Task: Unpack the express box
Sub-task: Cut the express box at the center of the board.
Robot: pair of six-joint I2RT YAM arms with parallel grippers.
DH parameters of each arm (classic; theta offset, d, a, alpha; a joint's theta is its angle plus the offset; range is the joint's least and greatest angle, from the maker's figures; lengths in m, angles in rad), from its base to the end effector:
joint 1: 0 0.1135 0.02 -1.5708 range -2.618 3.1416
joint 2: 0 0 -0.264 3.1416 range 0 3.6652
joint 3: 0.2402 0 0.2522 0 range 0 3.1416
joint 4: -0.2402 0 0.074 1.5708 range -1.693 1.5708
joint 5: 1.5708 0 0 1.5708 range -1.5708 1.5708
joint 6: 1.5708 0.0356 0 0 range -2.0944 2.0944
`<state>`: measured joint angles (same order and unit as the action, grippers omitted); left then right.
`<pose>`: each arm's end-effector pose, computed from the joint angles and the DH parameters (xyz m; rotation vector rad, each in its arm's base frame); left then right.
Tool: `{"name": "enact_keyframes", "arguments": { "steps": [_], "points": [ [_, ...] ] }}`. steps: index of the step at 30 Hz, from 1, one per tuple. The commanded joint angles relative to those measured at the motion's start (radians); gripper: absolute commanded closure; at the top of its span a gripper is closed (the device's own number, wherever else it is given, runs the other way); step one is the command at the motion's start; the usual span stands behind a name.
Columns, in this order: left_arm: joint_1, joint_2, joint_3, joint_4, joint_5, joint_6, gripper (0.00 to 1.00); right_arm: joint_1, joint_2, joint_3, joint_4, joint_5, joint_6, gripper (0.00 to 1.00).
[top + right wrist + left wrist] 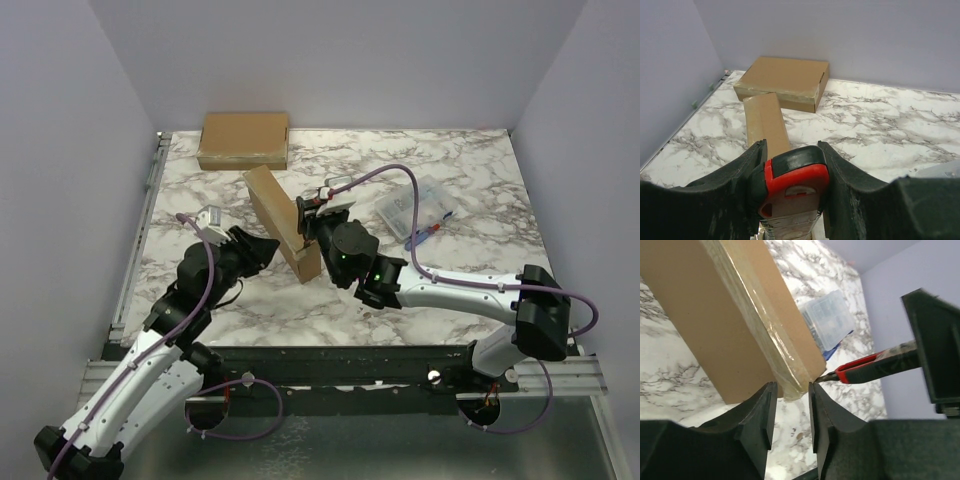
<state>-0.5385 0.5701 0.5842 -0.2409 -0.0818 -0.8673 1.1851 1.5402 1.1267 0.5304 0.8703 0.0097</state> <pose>0.1290 -0.0737 0.2948 -0.3710 1.8593 -0.9153 0.1594 0.3202 0.3452 -0.1593 1.4959 0.3307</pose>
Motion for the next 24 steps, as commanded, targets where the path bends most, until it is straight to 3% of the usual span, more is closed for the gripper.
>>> {"name": "enact_keyframes", "arguments": {
  "steps": [1, 6, 10, 24],
  "points": [
    [0.001, 0.059, -0.039, 0.046, 0.077, 0.077, 0.67, 0.005, 0.016, 0.045, 0.018, 0.026, 0.004, 1.0],
    [0.0, 0.151, -0.054, 0.152, 0.182, 0.055, 0.76, 0.005, 0.026, 0.068, 0.0, 0.022, 0.004, 1.0],
    [-0.001, 0.189, -0.07, 0.234, 0.232, 0.022, 0.77, 0.012, 0.035, 0.083, -0.015, 0.016, 0.006, 1.0],
    [-0.032, 0.289, -0.048, 0.353, 0.208, -0.007, 0.77, 0.08, 0.063, 0.087, -0.014, 0.042, 0.004, 1.0]
  ]
}}
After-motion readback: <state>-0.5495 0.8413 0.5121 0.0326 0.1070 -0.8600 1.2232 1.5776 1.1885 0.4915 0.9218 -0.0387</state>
